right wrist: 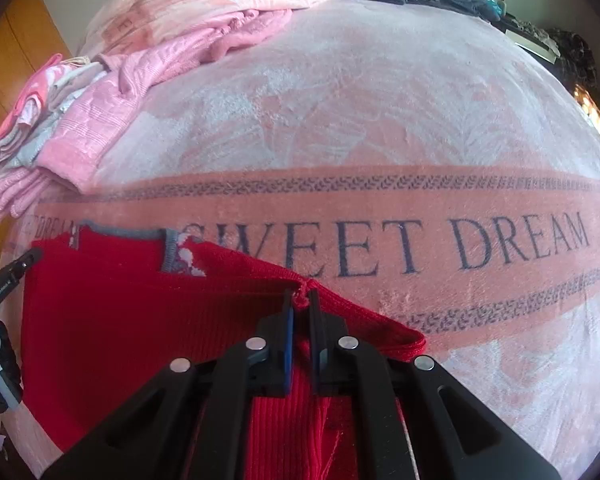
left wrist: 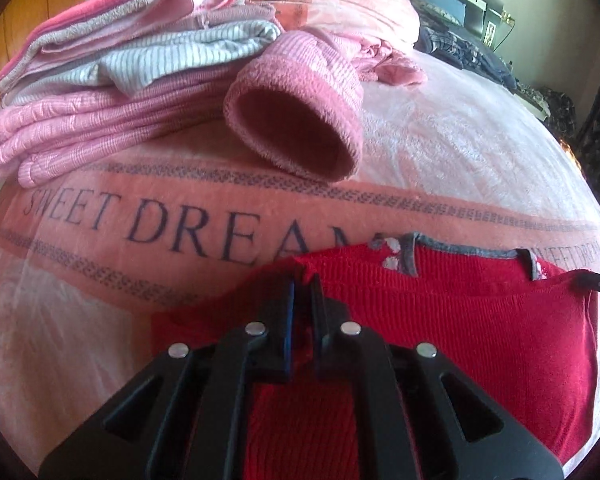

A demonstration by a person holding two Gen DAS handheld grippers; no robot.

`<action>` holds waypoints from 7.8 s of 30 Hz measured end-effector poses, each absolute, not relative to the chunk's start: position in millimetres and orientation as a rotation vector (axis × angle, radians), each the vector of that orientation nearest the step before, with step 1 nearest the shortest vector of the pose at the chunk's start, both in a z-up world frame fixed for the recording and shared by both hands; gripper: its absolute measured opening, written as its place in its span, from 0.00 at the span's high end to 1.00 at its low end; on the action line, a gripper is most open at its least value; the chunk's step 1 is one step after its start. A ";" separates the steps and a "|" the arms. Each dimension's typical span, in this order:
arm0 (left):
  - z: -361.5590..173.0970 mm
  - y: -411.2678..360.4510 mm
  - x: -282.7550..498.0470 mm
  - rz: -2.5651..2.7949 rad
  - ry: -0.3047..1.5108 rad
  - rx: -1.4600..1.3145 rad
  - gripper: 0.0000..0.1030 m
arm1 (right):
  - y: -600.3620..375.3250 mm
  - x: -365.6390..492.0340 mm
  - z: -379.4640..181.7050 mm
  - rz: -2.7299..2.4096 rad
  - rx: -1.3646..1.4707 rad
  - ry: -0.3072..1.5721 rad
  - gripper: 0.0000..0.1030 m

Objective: Fold small clothes

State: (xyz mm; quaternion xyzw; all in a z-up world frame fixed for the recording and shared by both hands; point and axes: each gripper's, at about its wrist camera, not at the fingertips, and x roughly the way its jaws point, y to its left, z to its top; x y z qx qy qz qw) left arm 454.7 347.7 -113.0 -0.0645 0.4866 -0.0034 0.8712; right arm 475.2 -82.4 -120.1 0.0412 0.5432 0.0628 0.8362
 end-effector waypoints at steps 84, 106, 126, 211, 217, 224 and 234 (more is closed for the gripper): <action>-112.7 318.7 321.4 -0.219 1.197 -0.238 0.34 | -149.7 338.1 -135.9 0.421 0.537 1.214 0.87; -119.4 315.4 320.8 -0.235 1.199 -0.212 0.31 | -148.9 340.5 -171.0 0.360 0.559 1.281 0.89; -103.8 332.9 312.6 -0.293 1.197 -0.264 0.29 | -53.3 359.8 -84.5 0.448 0.419 1.206 0.89; -67.8 320.1 467.5 -0.537 1.192 -0.673 0.86 | 143.4 293.2 -56.8 0.934 0.186 1.026 0.92; -73.9 384.6 455.6 -0.501 1.179 -0.697 0.86 | 187.7 295.9 -69.1 0.968 0.161 1.061 0.92; -108.0 431.1 436.9 -0.471 1.185 -0.723 0.86 | 229.1 294.4 -92.3 0.952 0.096 1.113 0.92; -160.3 457.8 428.3 -0.425 1.184 -0.779 0.81 | 247.3 297.5 -143.6 0.903 0.050 1.221 0.87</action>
